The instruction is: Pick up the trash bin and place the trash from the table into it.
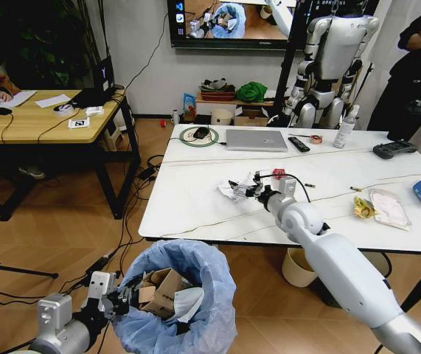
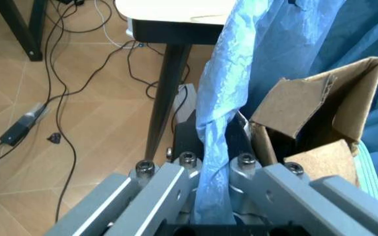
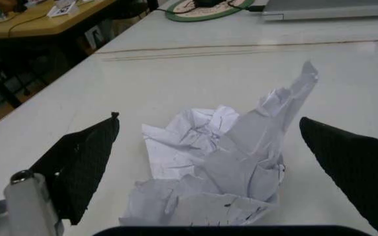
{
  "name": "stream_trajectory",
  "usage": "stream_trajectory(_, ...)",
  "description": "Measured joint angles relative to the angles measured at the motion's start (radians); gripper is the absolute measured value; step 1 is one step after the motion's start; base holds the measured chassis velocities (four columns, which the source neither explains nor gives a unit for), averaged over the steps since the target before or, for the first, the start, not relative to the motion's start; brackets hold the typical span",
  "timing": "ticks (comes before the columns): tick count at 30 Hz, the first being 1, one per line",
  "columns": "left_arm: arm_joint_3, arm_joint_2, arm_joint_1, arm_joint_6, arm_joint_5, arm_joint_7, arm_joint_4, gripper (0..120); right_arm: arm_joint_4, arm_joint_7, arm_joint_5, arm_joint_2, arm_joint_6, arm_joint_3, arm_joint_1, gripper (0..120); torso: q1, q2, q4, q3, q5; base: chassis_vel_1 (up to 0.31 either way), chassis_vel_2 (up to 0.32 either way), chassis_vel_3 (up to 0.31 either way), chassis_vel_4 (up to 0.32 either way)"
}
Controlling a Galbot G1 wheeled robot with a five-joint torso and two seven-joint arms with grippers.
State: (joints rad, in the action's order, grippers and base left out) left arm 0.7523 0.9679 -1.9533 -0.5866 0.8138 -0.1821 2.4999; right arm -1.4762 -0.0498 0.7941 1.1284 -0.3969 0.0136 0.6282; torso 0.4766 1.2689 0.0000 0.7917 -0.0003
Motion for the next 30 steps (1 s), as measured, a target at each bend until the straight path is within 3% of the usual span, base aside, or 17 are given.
stream_trajectory(12, 0.003, 0.001, 0.0, 0.0, 0.003, -0.001, 0.0, 0, 0.076, 0.005, -0.027, 0.054, 0.005, 0.02, -0.027, 100, 0.0, 0.0, 0.0, 0.0, 0.0001, 0.0, 0.0, 0.0, 0.0)
stream_trajectory(30, 0.001, 0.003, -0.002, 0.0, 0.001, -0.001, 0.0, 0, 0.124, 0.009, -0.064, 0.058, 0.008, 0.01, -0.022, 100, 0.0, 0.0, -0.0001, 0.0, 0.0003, 0.0, 0.0, 0.0, 0.0)
